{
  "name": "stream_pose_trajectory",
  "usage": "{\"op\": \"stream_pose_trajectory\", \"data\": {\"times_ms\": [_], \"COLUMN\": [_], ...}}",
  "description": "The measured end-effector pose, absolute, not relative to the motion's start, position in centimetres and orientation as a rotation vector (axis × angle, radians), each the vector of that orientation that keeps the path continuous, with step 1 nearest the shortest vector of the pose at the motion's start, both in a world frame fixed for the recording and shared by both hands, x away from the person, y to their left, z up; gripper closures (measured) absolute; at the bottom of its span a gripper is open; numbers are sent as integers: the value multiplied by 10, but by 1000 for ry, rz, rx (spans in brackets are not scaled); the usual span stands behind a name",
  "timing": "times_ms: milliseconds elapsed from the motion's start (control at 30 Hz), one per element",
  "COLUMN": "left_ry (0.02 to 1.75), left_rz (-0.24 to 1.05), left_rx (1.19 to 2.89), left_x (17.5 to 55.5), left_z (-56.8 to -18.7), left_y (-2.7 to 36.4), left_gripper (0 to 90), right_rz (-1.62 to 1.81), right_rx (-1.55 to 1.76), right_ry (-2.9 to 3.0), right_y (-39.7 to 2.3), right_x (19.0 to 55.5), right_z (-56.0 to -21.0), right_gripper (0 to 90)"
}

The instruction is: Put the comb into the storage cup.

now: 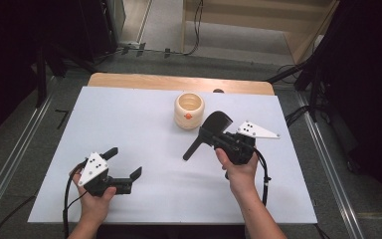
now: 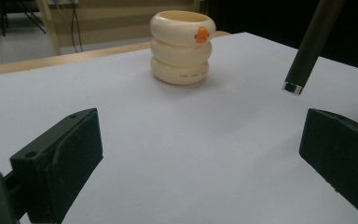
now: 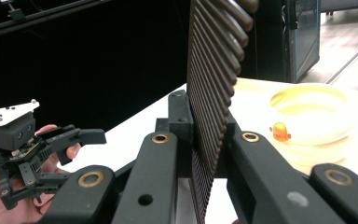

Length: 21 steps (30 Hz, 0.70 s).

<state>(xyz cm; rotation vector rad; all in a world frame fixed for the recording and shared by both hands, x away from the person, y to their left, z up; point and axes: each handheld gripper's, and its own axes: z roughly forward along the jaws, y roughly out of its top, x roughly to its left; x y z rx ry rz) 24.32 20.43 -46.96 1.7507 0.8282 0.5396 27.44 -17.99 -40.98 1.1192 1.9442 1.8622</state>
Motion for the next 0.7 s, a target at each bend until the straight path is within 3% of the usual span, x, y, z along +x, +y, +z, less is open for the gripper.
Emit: {"op": "stream_pose_trajectory", "data": {"times_ms": [700], "left_ry": [888], "left_rz": [592], "left_rx": [1740], "left_x": [238], "left_z": [-474], "left_y": [250], "left_gripper": [0], "right_rz": [1824], "right_rx": [1096], "right_ry": [1936], "right_y": [-179], "right_x": [290], "right_z": [-398], "right_gripper": [823]}}
